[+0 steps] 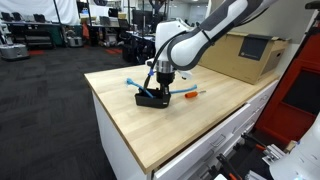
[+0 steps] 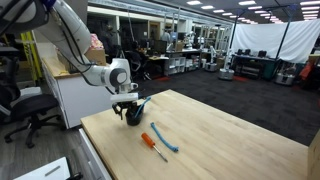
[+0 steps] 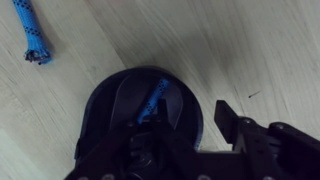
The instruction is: Move the black thing to the right
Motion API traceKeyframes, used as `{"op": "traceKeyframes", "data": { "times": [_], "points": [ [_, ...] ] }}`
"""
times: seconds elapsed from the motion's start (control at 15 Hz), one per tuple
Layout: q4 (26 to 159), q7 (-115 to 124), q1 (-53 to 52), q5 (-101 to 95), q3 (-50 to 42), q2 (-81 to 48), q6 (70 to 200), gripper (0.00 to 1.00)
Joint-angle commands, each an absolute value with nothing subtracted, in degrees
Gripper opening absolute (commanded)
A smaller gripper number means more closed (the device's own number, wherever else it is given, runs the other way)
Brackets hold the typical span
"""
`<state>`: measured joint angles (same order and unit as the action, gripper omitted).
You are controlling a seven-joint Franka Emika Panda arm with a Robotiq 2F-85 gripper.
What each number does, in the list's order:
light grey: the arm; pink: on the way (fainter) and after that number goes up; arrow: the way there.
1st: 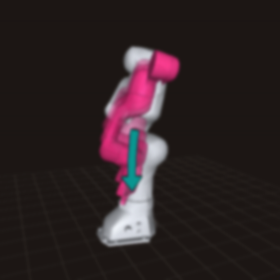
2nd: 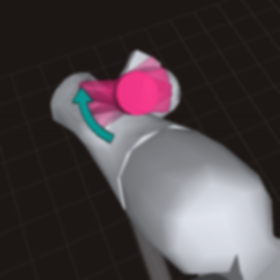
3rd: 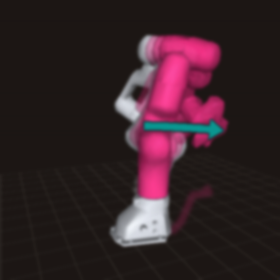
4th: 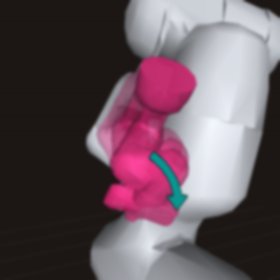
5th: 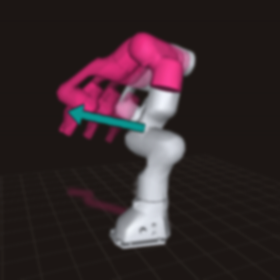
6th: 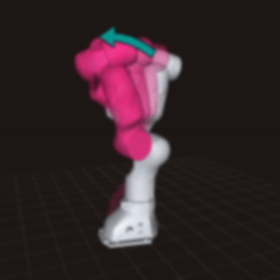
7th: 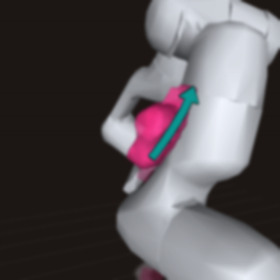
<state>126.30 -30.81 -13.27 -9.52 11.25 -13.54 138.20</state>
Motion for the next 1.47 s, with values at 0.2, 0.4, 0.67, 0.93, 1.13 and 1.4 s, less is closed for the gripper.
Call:
{"op": "traceKeyframes", "data": {
  "times": [0.2, 0.4, 0.67, 0.93, 1.13, 1.4],
  "points": [
    [125.6, -31.7, -11.5, -10.3, 12.3, -15.1, 138.9, 0.03],
    [125.8, -30.5, -11.6, -11.4, 11.9, -13.5, 138.6, 0.00],
    [127.0, -28.0, -10.9, -13.5, 10.7, -8.0, 139.3, 0.02],
    [126.7, -23.9, -8.0, -15.7, 7.1, -2.0, 137.2, 0.02],
    [125.1, -23.7, -4.3, -14.3, 3.3, -0.6, 134.1, 0.02],
    [122.5, -24.9, 0.2, -10.8, -1.4, -2.8, 129.6, 0.02]
  ]
}}
